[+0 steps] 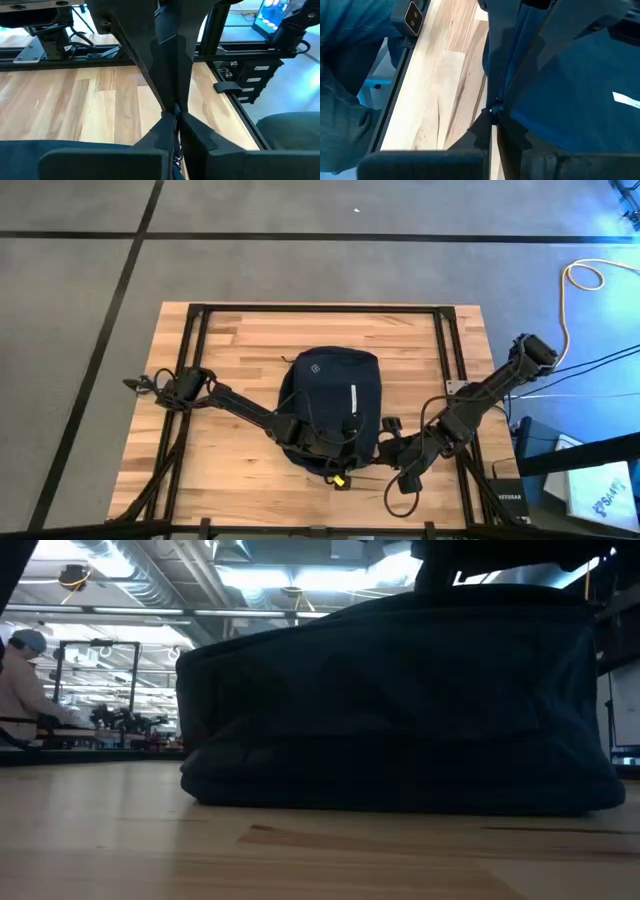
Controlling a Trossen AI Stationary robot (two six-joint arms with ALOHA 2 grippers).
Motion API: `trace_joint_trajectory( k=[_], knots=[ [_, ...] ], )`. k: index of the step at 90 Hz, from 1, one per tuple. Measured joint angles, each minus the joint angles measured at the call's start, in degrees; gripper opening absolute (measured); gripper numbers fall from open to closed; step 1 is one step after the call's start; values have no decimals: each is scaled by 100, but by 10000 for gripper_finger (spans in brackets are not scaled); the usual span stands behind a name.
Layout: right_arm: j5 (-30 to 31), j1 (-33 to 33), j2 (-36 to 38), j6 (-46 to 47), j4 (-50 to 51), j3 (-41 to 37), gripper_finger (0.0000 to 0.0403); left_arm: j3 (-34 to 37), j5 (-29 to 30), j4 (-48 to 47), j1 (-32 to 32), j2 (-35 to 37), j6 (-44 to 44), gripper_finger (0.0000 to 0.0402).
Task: Unpack backpack
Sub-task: Close the blue backpack
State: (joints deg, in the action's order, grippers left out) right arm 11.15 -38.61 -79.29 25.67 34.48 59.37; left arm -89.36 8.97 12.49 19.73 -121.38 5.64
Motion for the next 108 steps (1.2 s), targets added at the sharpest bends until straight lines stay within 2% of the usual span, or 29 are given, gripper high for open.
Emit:
trace_joint_trajectory(
  k=[36,42,50,57,84,97,108],
  knots=[
    [27,0,0,-59,65,21,7,0,23,-4,11,0,-115,0],
    [171,0,0,-14,437,168,19,0,30,-8,10,0,-117,0],
    [693,4,2,86,971,381,41,0,-51,-60,14,0,-117,0],
    [877,13,2,75,1095,543,66,0,-89,-105,32,-2,-109,0],
    [977,4,2,-106,1160,599,171,0,-89,-158,133,-2,-141,0],
    [599,-23,-15,219,1177,545,190,0,-83,-409,142,-2,-157,6],
    [598,-292,-238,602,1086,380,191,0,-79,-483,188,-2,-329,40]
  ],
)
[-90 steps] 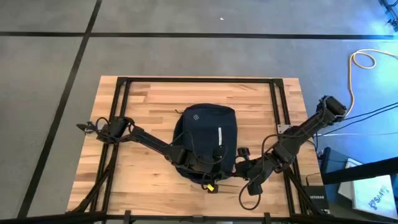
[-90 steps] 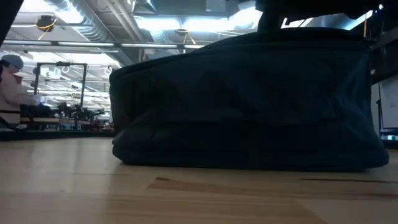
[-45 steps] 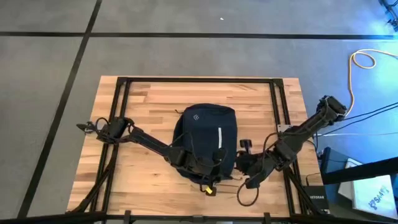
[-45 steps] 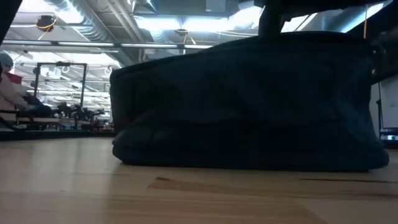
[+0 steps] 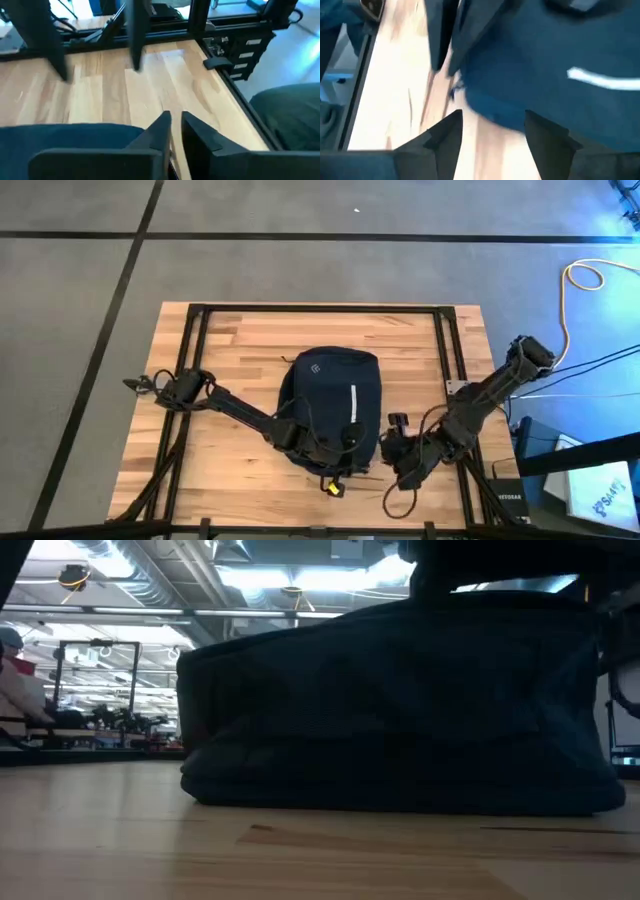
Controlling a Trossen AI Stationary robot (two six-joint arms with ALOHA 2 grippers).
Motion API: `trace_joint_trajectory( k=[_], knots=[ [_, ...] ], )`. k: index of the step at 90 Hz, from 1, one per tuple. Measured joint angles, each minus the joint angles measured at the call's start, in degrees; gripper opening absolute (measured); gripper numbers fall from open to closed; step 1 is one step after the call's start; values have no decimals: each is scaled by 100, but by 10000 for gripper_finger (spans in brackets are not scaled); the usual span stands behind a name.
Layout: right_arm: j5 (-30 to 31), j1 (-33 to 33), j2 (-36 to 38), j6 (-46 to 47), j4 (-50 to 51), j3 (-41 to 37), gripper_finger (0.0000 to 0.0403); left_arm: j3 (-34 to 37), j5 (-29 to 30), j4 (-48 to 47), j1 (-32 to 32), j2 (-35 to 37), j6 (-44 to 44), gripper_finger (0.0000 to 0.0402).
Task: Unpack backpack
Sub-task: Close the blue backpack
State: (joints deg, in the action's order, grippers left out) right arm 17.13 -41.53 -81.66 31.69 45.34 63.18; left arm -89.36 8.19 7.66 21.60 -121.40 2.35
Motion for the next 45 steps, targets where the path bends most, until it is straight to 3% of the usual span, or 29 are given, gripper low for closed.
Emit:
trace_joint_trajectory(
  k=[18,31,38,45],
  knots=[
    [-200,-403,-606,1265,-175,-264,165,-7,84,294,264,-87,-875,137],
    [282,-637,-827,1798,-365,-265,142,-73,346,303,342,-406,-1615,207],
    [689,-647,-972,2184,-740,-265,134,-140,686,327,384,-575,-2166,232],
    [677,-635,-1172,2242,-1045,-265,128,-149,1292,487,436,-705,-2553,246]
  ],
)
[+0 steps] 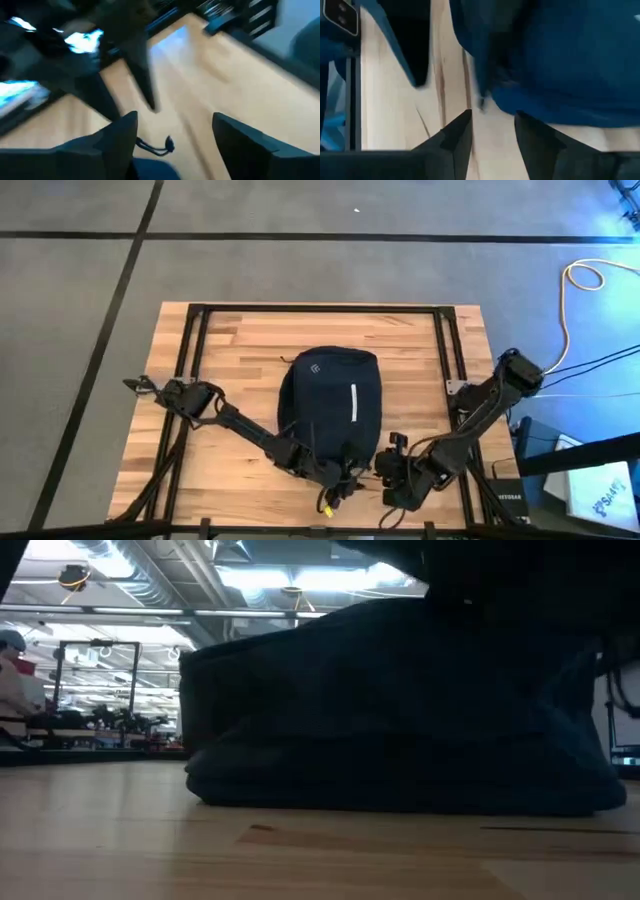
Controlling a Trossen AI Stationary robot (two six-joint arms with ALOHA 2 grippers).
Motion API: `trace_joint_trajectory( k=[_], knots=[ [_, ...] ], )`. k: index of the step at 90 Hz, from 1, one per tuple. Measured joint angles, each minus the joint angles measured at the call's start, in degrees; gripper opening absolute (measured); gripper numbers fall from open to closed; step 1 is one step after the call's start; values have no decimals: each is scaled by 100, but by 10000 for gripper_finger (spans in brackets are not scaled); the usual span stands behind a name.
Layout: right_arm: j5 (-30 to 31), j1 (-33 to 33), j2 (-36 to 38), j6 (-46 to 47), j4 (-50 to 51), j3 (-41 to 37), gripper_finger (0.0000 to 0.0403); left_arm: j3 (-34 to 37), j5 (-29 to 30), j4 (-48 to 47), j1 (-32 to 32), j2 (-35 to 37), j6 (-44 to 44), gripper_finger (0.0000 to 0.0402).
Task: Unpack backpack
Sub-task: Close the blue backpack
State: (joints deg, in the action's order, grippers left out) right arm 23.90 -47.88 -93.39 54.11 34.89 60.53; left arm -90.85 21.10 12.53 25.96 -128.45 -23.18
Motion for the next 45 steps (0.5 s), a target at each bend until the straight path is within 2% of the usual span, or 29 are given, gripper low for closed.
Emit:
trace_joint_trajectory(
  k=[10,20,33,45],
  knots=[
    [-23,-20,-290,-148,-53,0,123,0,519,41,52,-129,-408,250],
    [-16,-9,-513,-182,-69,0,122,0,602,42,67,-152,-1051,245],
    [362,70,-691,-203,-203,0,122,0,646,0,95,-206,-2076,240],
    [662,103,-695,-211,-196,0,122,11,742,18,95,-206,-2454,239]
  ],
)
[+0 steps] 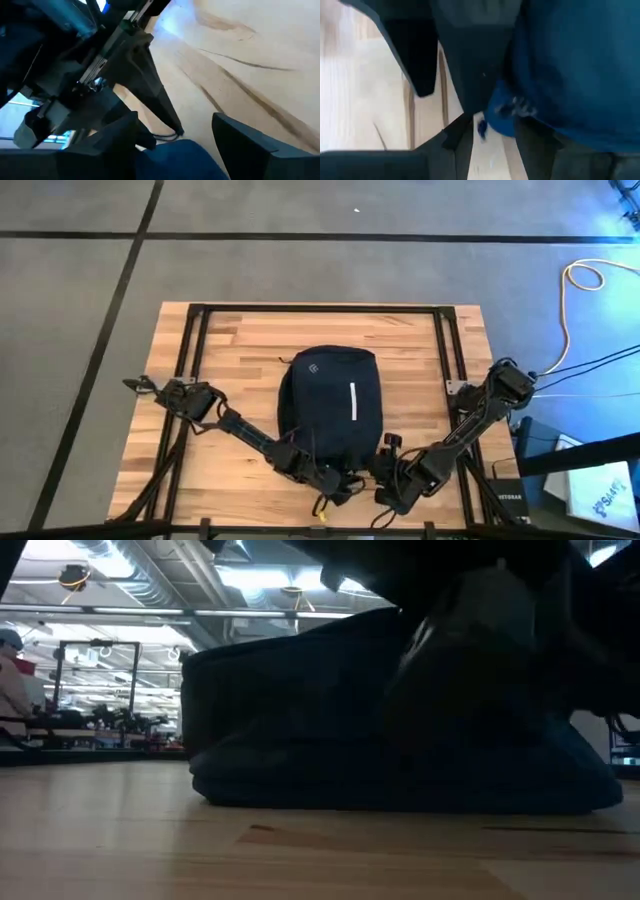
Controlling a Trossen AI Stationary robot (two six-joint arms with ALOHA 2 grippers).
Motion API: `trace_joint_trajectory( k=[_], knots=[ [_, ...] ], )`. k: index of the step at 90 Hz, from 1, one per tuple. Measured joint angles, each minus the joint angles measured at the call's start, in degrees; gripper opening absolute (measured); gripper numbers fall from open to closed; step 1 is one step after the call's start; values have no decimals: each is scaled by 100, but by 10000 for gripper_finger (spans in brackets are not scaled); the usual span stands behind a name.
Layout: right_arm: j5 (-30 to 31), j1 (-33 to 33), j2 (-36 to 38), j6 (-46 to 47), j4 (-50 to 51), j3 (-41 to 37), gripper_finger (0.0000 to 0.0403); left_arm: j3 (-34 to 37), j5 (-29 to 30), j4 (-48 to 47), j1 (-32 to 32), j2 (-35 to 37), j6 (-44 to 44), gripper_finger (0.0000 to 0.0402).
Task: Unpack backpack
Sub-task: Close the blue backpack
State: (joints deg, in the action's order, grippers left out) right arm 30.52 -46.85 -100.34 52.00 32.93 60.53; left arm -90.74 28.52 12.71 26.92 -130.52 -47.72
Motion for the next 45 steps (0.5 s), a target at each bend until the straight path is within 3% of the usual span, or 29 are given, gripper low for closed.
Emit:
trace_joint_trajectory(
  k=[45],
  knots=[
    [-563,-7,-2,-752,-1189,-7,122,11,244,35,-124,-33,-244,239]
  ],
)
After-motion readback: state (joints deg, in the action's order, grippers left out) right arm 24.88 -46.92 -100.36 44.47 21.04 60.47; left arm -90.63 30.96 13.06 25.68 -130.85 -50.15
